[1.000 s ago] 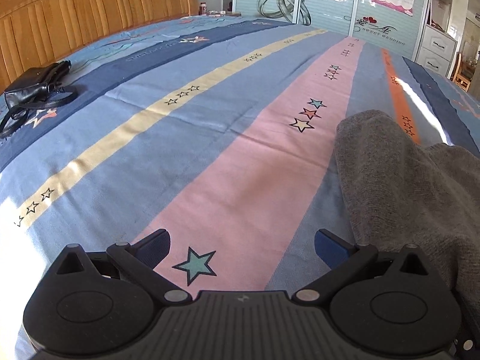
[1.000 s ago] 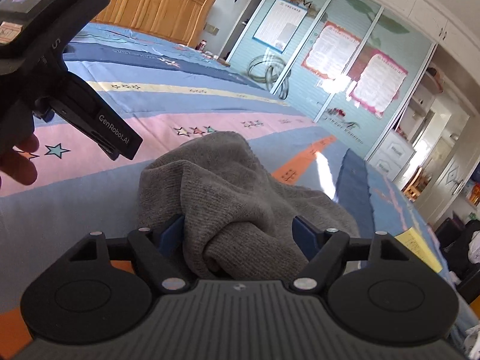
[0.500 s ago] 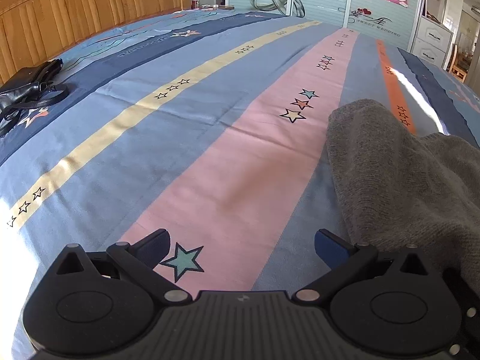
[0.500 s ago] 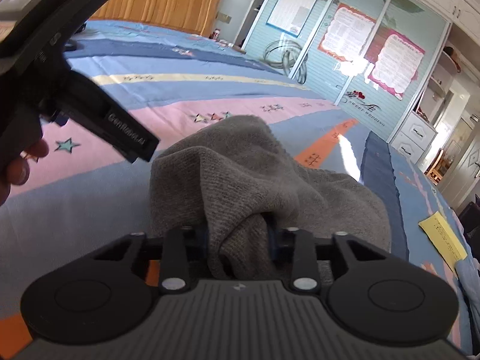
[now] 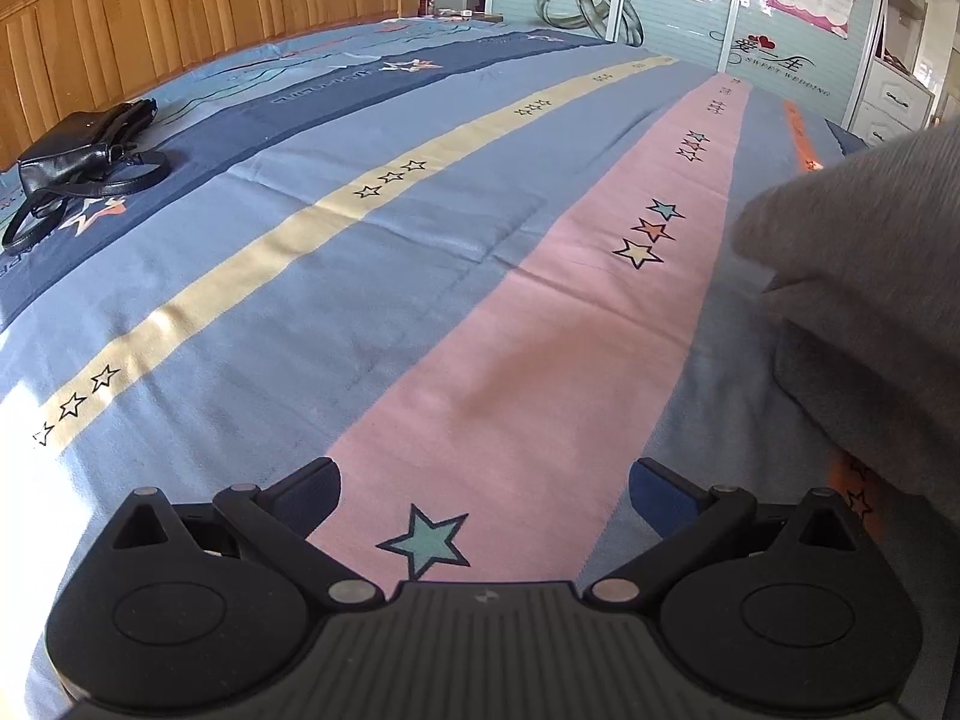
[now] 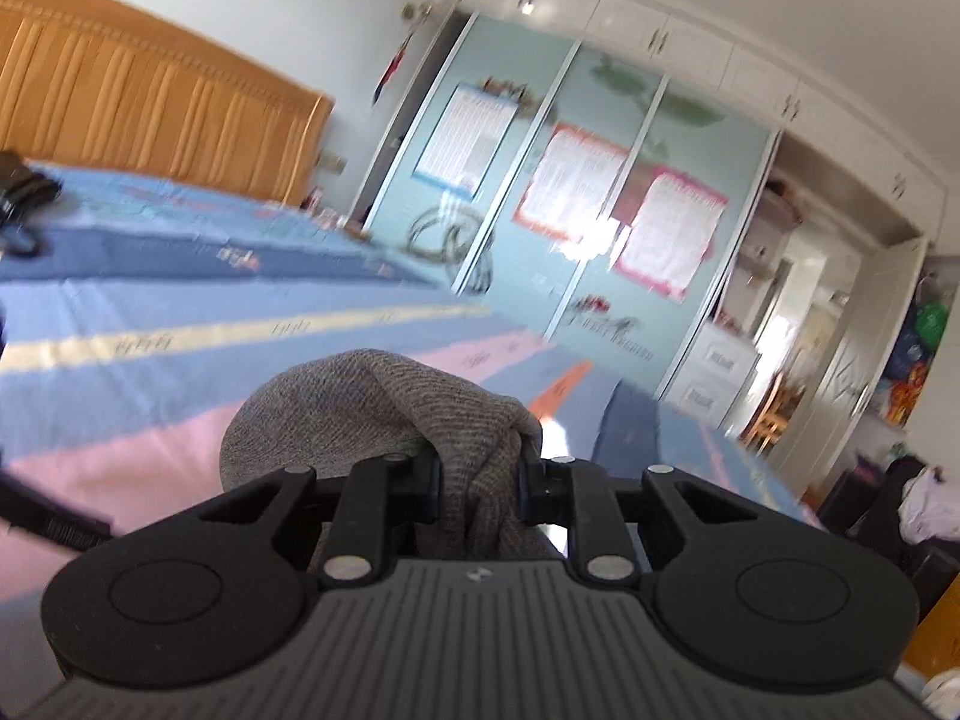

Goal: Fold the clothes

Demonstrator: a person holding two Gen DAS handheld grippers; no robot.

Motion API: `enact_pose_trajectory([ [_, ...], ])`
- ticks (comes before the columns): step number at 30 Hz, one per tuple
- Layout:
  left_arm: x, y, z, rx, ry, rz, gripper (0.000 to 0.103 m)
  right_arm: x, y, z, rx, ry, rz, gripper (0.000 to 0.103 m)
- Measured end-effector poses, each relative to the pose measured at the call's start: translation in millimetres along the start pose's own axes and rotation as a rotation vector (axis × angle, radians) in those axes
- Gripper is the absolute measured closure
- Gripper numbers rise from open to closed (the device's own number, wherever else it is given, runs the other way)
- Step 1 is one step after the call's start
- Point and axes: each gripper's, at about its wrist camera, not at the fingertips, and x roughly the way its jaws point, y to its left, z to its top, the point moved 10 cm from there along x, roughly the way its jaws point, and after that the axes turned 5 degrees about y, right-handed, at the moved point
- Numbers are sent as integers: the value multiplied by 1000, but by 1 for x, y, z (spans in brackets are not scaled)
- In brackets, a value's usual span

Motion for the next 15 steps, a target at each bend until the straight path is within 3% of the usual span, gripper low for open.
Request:
enact_pose_trajectory([
  [4, -8, 8, 5, -15, -54, 19, 1, -25, -35, 55, 75, -159, -49, 80],
  [6, -11, 10, 7, -16, -71, 27, 1, -35, -50, 77, 137, -219, -24, 80],
  [10, -17, 8, 10, 21, -114, 42, 1, -19, -50, 93, 182, -116, 93, 80],
  [13, -27, 4, 14, 29, -160, 5, 1, -37, -42, 100, 184, -214, 87, 80],
  [15, -37, 8, 19, 23, -209, 12, 1, -26, -20, 91, 148, -127, 159, 80],
])
